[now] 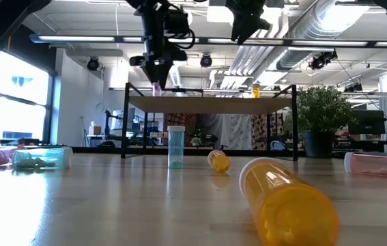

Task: Pick and place medicine bottles onto shelf by color
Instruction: Put the top violet pill bottle on the shelf, then put the top right blue pill bottle on the shelf

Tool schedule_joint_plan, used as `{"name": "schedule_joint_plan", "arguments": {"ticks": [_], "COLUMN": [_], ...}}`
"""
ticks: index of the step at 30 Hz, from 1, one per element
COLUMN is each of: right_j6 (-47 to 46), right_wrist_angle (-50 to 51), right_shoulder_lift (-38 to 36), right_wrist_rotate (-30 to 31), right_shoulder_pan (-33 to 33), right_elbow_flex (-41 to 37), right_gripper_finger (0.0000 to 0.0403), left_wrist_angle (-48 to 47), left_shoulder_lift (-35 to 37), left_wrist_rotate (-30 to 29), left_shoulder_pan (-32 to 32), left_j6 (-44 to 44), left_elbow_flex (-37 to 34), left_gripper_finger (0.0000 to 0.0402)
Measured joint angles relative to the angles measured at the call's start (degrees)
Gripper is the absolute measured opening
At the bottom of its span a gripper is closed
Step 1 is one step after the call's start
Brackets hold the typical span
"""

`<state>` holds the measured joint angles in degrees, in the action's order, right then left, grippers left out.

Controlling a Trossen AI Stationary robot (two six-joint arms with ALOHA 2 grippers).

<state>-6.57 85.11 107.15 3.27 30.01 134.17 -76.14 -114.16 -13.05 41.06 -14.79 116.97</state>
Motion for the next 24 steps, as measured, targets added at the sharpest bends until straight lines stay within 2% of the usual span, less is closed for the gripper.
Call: {"name": "schedule_joint_plan", "arguments": {"ticks": [13, 24], "right_j6": [0.0, 0.0], "right_wrist_angle": [0.0, 0.0], "right_shoulder_lift": [0.0, 0.0], "right_wrist_rotate": [0.0, 0.0], "right_shoulder_pan": [0.0, 0.0], "right_elbow_flex": [0.0, 0.0], "right_gripper_finger": [0.0145, 0.0145], "left_wrist_angle": [0.0, 0.4], "left_shoulder_lift": [-0.1, -0.4], "left_wrist_rotate": [0.6, 1.2], "left_shoulder_pan": [0.0, 0.0], "left_j6": [0.0, 0.0], "left_elbow_flex": [0.0, -0.1], "left_gripper_finger": [0.0123, 0.0197]}}
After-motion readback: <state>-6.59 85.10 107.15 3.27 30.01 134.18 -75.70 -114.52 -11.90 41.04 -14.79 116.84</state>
